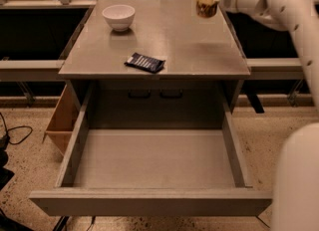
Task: Place orange can into top drawer
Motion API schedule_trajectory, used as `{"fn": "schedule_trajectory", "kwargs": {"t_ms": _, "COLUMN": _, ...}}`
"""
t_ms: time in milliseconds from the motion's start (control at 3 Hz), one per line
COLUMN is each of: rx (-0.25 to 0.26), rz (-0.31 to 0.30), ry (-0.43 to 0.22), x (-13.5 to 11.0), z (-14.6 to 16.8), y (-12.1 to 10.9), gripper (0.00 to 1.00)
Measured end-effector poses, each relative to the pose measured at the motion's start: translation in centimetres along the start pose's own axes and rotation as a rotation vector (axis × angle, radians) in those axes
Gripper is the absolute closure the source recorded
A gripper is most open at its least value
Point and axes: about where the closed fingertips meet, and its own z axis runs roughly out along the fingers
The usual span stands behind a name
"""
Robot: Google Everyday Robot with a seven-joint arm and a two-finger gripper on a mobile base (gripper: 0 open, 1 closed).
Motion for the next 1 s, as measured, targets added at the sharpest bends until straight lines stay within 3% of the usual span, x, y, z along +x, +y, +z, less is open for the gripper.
{"fn": "schedule_trajectory", "kwargs": {"t_ms": 333, "rx": 0.037, "rz": -0.033, "ry": -0.046, "x": -5.0, "z": -5.6, "y": 1.8, "gripper": 1.00}}
{"fn": "schedule_trajectory", "kwargs": {"t_ms": 667, "rx": 0.114, "rz": -0.099, "ry": -0.002, "x": -7.6, "z": -11.8, "y": 3.4, "gripper": 1.00}}
{"fn": "schedule_trajectory", "kwargs": {"t_ms": 1000, "rx": 0.082, "rz": -0.097, "ry": 0.067, "x": -4.7, "z": -11.9, "y": 6.1, "gripper": 1.00}}
